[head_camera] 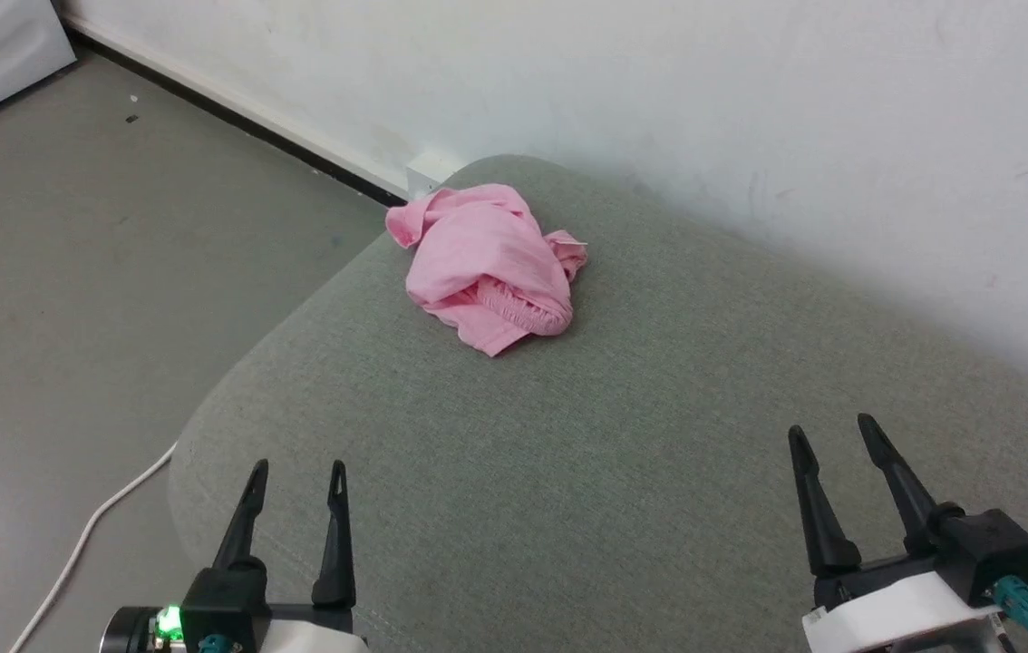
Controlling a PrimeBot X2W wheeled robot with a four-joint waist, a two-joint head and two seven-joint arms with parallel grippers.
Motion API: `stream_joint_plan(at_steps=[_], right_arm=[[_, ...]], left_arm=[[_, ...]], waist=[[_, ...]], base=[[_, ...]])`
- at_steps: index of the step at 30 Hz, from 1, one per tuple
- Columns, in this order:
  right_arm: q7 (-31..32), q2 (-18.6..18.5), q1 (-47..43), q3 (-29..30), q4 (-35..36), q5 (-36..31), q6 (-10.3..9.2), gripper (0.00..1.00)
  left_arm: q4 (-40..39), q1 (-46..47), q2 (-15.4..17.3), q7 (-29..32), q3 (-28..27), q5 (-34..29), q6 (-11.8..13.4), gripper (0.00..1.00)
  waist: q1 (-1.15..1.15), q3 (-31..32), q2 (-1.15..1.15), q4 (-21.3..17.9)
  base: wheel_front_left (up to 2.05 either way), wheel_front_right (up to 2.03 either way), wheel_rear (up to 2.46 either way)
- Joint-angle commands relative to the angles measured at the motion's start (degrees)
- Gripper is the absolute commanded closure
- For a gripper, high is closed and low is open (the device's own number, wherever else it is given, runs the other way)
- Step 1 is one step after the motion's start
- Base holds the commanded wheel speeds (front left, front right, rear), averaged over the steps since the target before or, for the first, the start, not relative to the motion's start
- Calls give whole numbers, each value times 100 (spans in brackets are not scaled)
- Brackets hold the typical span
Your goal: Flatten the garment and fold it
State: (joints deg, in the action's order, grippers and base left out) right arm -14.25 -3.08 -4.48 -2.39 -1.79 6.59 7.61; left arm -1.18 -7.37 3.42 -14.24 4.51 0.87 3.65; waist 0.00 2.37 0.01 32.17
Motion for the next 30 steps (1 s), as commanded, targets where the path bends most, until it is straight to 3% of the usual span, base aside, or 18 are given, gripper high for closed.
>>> stream_joint_plan(at_steps=[1,13,21,30], right_arm=[[-72,20,-73,-12,-22,50,-12,0],[-74,21,-43,21,-12,-19,-12,0],[-74,21,103,6,85,-305,-12,0],[-74,21,386,-21,428,-721,-12,0]], left_arm=[[-28,-109,22,-73,24,57,57,0],[-80,-50,-5,-75,-11,220,50,0],[207,524,226,-44,-226,541,-323,0],[968,2254,836,1273,-377,1000,-817,0]], waist=[[0,-18,-1,64],[0,-137,-1,-11],[0,-637,-1,-507],[0,-1655,-1,-1253]], base=[[0,0,0],[0,0,0],[0,0,0],[0,0,0]])
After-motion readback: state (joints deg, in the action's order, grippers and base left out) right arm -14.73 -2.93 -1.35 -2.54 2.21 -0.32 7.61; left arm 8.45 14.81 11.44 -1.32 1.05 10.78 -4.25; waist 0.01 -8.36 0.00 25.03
